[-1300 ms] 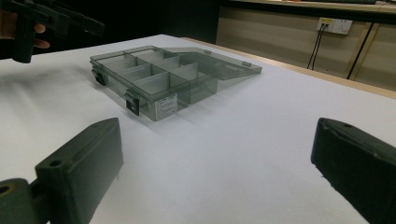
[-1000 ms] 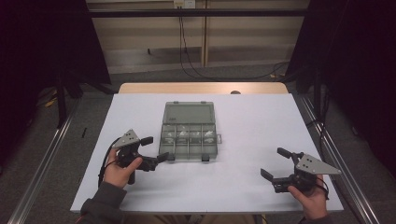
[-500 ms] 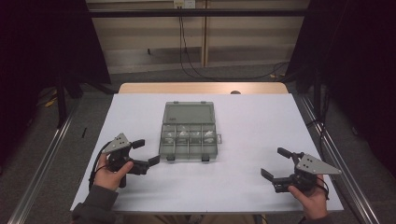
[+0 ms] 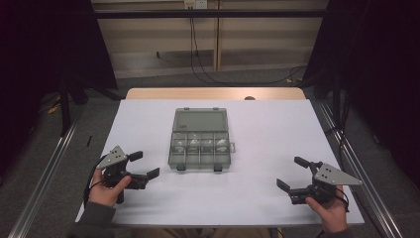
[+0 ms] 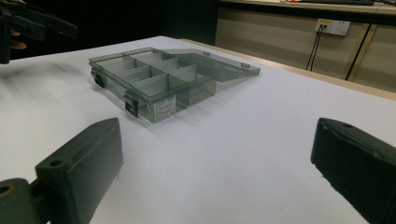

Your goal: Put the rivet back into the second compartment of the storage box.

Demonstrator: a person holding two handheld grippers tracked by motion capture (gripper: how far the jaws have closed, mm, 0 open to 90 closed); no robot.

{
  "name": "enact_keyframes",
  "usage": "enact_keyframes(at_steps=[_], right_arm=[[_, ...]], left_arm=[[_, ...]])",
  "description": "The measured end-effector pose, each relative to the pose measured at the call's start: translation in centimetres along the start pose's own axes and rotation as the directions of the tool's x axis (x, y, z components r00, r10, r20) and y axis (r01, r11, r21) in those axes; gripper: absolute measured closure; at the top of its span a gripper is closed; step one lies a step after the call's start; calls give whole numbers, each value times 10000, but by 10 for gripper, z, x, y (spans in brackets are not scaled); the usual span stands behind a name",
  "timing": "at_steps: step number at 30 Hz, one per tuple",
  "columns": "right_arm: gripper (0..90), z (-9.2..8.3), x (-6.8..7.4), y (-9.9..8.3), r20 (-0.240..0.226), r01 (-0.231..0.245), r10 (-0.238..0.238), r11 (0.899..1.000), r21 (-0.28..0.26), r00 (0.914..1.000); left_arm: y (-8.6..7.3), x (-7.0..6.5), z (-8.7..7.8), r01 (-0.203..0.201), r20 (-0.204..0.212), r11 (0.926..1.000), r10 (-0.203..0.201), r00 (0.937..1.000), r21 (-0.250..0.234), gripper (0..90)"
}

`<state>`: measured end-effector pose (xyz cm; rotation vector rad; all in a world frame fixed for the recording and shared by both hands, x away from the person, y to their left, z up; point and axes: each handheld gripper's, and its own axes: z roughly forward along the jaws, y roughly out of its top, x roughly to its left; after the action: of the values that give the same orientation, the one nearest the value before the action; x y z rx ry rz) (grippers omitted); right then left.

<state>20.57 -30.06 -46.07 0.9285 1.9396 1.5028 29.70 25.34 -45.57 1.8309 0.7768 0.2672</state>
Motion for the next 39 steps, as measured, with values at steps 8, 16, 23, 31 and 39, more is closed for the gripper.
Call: enact_keyframes(at_steps=[8,16,23,31,39], right_arm=[[18,0,0,0,-5,18,-18,10000,-10,10000],[18,1,0,0,-10,28,-28,10000,3,10000],[18,0,-1,0,23,6,-6,10000,-7,10000],[18,0,-1,-1,52,-21,21,10000,5,10000],[18,0,-2,-1,70,-24,23,10000,56,10000]], left_arm=[[-5,4,-14,-137,-314,9999,134,9994,-91,36],[-10,9,-24,-53,-471,9996,41,9989,-263,36],[-11,10,-28,-94,-451,9995,79,9990,-318,36],[-13,11,-29,-111,-485,9995,97,9988,-289,36],[-12,10,-29,-195,-411,9989,178,9990,-423,35]])
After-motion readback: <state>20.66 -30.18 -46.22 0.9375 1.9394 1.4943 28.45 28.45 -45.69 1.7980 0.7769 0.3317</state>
